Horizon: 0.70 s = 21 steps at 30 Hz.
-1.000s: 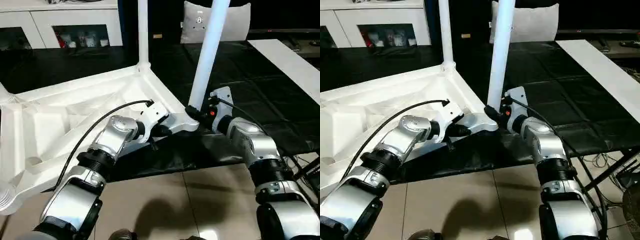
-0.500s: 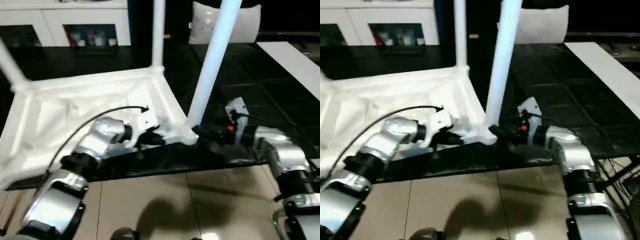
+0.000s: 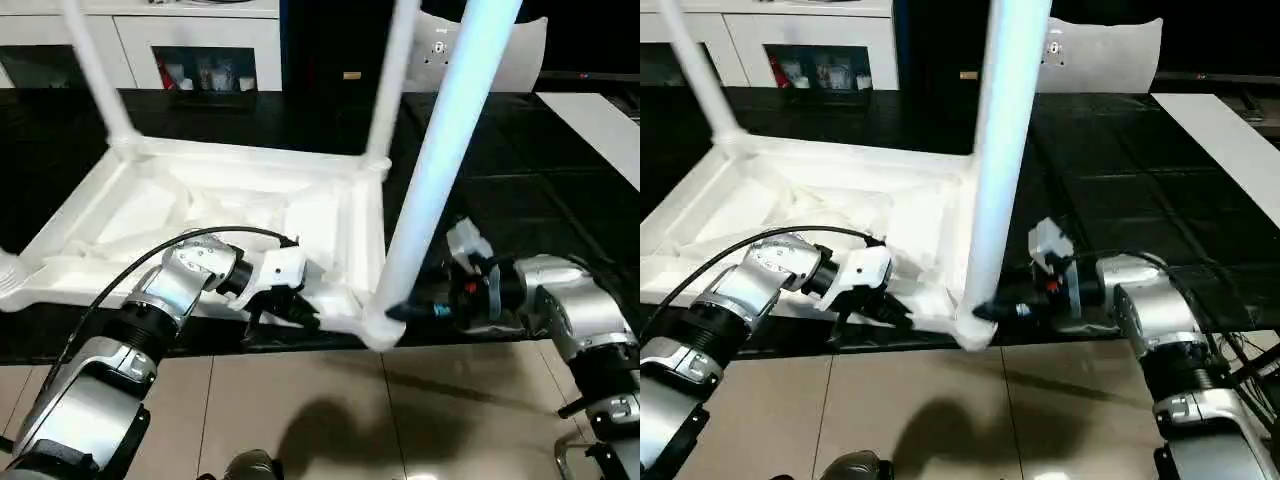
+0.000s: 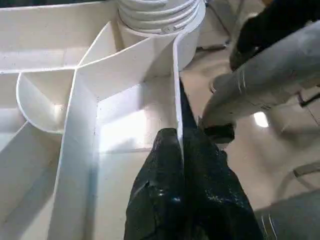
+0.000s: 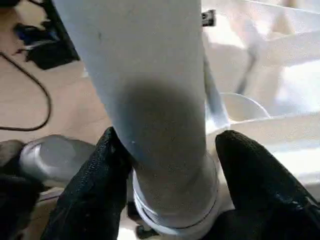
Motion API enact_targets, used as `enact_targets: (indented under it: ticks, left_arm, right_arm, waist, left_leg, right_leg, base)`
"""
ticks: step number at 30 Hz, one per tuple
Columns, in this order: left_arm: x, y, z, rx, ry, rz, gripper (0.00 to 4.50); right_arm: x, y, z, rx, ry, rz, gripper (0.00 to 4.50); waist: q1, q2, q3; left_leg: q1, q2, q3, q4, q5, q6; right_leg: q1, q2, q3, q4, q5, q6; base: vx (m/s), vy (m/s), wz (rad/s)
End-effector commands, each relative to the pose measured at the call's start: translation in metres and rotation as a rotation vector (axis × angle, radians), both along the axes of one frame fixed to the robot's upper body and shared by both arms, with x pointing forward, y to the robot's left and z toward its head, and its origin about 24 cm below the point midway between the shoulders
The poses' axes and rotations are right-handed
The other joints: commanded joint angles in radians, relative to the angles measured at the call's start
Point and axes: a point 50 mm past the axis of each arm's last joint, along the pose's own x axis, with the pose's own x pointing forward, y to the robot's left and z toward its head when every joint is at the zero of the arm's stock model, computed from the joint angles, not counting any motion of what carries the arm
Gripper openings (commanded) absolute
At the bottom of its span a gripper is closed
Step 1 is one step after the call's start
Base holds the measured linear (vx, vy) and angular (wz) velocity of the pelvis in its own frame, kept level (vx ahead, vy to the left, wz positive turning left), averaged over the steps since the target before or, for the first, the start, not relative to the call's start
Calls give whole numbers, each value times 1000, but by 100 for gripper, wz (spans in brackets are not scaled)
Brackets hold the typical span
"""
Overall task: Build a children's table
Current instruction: Rotate leg to tighten
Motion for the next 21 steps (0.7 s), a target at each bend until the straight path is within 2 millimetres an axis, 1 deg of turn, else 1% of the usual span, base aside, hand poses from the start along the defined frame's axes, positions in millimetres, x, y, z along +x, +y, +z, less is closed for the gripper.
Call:
enact_targets:
  ticks: [1,2,3,4,9,12,14,16,17,18,19,20,21]
  left_arm:
    - [-3,-9,2,29,-14,-98,0]
    - [-3,-9,2,28,-14,-99,0]
    - [-3,-9,2,28,-14,-101,0]
    - [-3,-9,2,28,-15,-101,0]
    - [-3,-10,2,12,-2,-89,0]
    - [-1,-12,3,-22,19,-33,0]
    - [3,-13,1,-17,32,37,0]
    - [7,-16,1,-25,38,104,0]
    - [9,-19,2,-45,57,151,0]
    - [11,-23,2,-67,80,198,0]
    - [13,-27,3,-86,94,231,0]
    - [14,-31,3,-104,108,265,0]
    - [14,-32,3,-108,108,272,0]
  right_arm:
    - [-2,2,3,14,3,35,249]
    - [-3,2,3,15,9,42,237]
    - [-3,3,2,17,12,48,237]
    - [-4,4,2,18,14,51,215]
    - [-4,4,0,32,31,56,199]
    - [-3,4,0,70,46,20,198]
    - [2,5,-2,85,53,-68,197]
    - [12,8,-7,53,53,-211,197]
    - [18,12,-9,47,43,-295,197]
    - [24,16,-10,43,34,-377,197]
    - [28,20,-10,46,29,-429,197]
    - [32,24,-10,50,27,-483,197]
    - [33,25,-10,48,25,-495,196]
  waist:
    - [-2,0,-80]
    - [-2,0,-80]
    - [-2,0,-80]
    - [-2,0,-81]
    - [-2,0,-81]
    - [-2,-1,-81]
    - [-4,-1,-79]
    - [-8,-1,-74]
    - [-10,1,-72]
    - [-21,1,-68]
    - [-24,-1,-68]
    - [-36,-2,-69]
    - [-44,-1,-70]
  left_leg:
    - [25,95,-47,-69,-130,65]
    - [24,96,-47,-69,-127,66]
    - [25,96,-47,-69,-122,67]
    - [25,97,-48,-69,-121,66]
    - [24,95,-47,-68,-119,64]
    - [25,95,-47,-68,-117,63]
    - [25,95,-46,-68,-119,62]
    - [24,92,-49,-72,-145,49]
    - [29,93,-50,-74,-167,33]
    - [31,93,-53,-79,-190,10]
    - [32,90,-55,-80,-199,3]
    - [26,90,-56,-82,-197,-8]
    - [23,91,-60,-85,-190,-10]
  right_leg:
    - [51,-130,74,-84,-129,-202]
    - [51,-129,74,-83,-127,-201]
    - [50,-129,74,-82,-120,-202]
    - [50,-128,74,-82,-119,-202]
    - [51,-129,73,-82,-118,-203]
    - [51,-128,73,-81,-119,-203]
    - [50,-128,73,-83,-132,-206]
    - [50,-131,73,-93,-201,-194]
    - [47,-132,73,-99,-256,-186]
    - [47,-133,73,-101,-307,-180]
    - [49,-134,72,-105,-333,-173]
    - [55,-136,73,-104,-341,-166]
    - [57,-135,71,-103,-328,-163]
  base:
    - [0,0,0]
    - [0,0,0]
    - [0,0,0]
    - [0,0,0]
    - [0,0,0]
    - [0,0,0]
    - [0,0,0]
    - [0,0,0]
    - [0,0,0]
    - [0,0,0]
    - [0,0,0]
    - [0,0,0]
    - [0,0,0]
